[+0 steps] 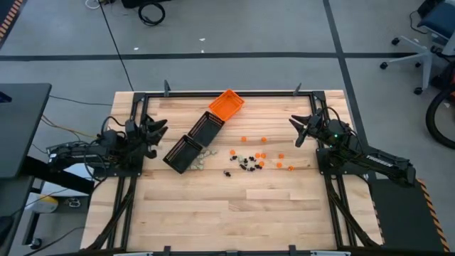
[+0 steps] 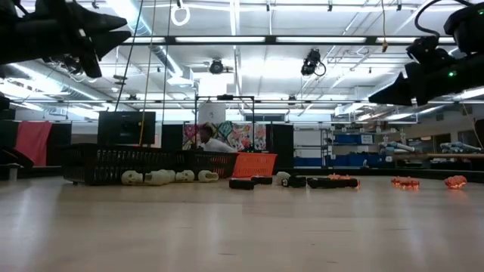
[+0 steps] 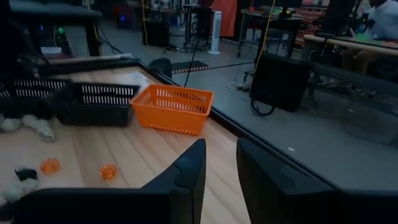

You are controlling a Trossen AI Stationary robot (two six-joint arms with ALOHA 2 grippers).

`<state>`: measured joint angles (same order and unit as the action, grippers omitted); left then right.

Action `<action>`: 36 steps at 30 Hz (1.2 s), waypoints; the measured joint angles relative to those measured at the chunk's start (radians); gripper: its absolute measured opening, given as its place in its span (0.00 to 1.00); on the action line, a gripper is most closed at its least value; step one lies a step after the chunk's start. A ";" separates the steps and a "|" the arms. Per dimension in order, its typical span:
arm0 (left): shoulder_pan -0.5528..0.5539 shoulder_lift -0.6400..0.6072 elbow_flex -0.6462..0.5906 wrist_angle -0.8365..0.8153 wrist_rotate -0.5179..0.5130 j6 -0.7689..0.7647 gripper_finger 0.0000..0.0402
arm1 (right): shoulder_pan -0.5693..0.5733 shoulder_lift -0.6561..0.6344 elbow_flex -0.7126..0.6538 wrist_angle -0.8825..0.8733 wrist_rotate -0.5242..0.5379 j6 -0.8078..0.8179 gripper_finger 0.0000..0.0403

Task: Sort Halloween decoration
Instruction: Put the orange pumpkin toy into the orange bin

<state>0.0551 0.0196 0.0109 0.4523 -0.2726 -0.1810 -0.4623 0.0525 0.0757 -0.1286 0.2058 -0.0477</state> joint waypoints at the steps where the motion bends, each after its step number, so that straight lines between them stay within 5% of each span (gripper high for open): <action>1: 0.000 0.000 0.000 0.004 0.000 0.000 0.31 | 0.000 0.000 0.000 0.010 -0.003 0.028 0.23; 8: 0.000 0.000 0.000 0.012 0.000 -0.026 0.31 | 0.000 0.000 0.000 0.179 -0.009 0.286 0.23; 14: 0.000 0.000 0.001 0.070 -0.001 -0.143 0.31 | 0.000 0.000 0.000 0.334 -0.003 0.311 0.23; 22: 0.000 0.000 0.002 0.109 -0.166 -0.416 0.31 | -0.003 0.000 0.000 0.503 0.052 0.589 0.23; 28: 0.000 0.000 0.002 0.115 -0.181 -0.417 0.31 | -0.005 0.000 0.000 0.564 0.144 0.793 0.23; 36: 0.006 0.005 0.002 0.117 -0.259 -0.458 0.31 | -0.004 0.019 0.000 0.606 0.080 0.957 0.23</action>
<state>0.0612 0.0247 0.0124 0.5696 -0.5315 -0.6392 -0.4660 0.0711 0.0757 0.4771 0.2859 0.9096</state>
